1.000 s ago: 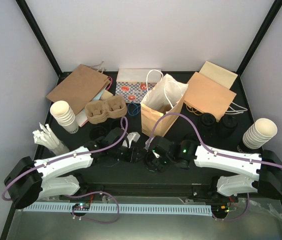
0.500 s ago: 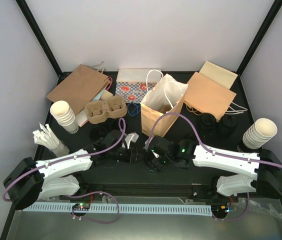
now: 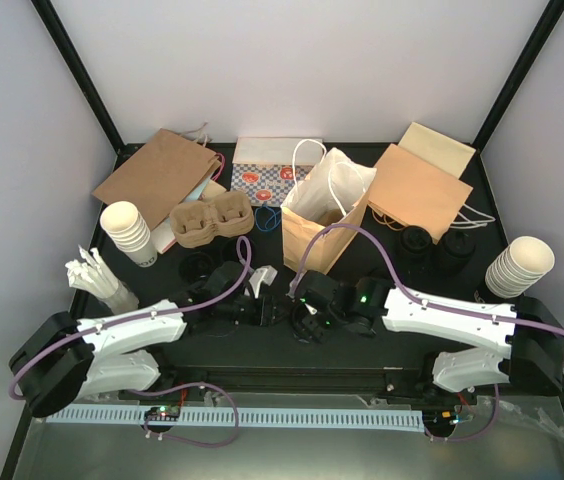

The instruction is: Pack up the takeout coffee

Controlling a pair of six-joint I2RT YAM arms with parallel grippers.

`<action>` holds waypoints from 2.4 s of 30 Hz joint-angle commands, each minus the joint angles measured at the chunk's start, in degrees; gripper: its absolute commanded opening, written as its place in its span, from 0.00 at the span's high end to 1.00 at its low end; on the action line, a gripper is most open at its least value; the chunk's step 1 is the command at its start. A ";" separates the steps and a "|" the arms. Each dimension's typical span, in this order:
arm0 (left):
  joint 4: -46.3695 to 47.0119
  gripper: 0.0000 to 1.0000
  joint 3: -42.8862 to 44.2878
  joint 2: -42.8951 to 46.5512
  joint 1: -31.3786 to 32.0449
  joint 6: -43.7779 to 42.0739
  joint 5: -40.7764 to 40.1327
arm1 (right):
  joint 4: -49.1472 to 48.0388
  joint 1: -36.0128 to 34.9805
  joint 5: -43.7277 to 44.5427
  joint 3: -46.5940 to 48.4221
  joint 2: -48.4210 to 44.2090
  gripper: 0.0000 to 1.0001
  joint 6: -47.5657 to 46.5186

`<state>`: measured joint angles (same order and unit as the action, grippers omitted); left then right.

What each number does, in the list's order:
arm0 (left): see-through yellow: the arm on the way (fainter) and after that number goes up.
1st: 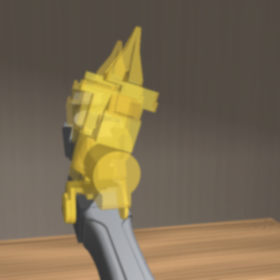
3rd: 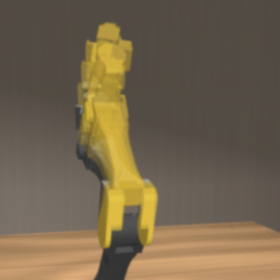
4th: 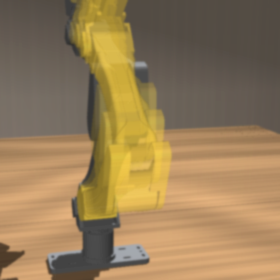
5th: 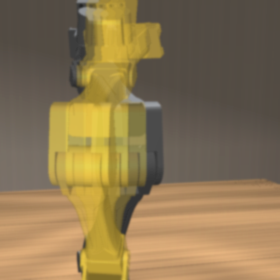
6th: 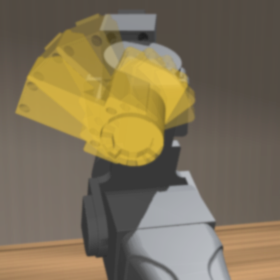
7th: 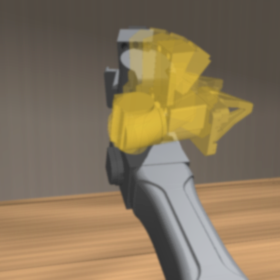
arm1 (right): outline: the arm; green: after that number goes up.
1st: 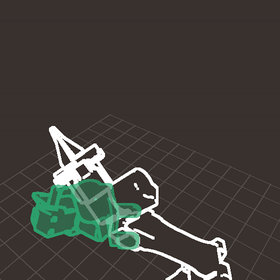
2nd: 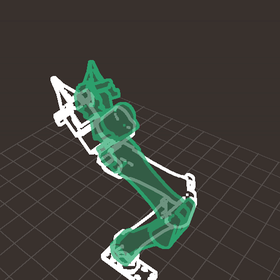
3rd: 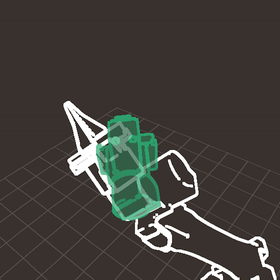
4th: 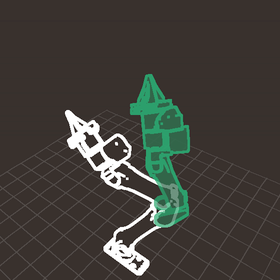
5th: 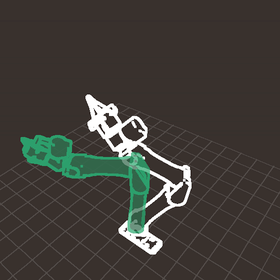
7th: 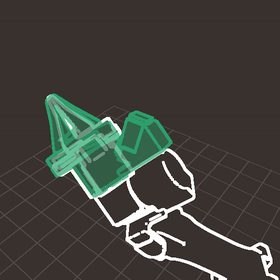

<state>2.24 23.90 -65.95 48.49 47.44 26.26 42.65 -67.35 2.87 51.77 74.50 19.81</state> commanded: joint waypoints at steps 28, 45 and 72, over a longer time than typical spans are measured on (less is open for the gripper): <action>-12.10 0.65 4.76 6.03 -4.89 -3.35 -0.19 | 4.65 -0.74 -5.71 -1.76 4.98 0.34 -0.30; -7.95 0.58 1.92 8.39 -10.16 -4.87 5.00 | 0.15 -1.00 -7.83 -1.86 4.85 0.35 -4.28; 2.00 0.62 0.45 -4.10 -10.09 -8.67 14.64 | 0.67 -0.97 -8.24 -1.51 5.74 0.36 -4.33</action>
<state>2.94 23.11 -66.87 37.76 40.88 38.94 38.54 -67.75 -0.30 52.69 76.71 15.42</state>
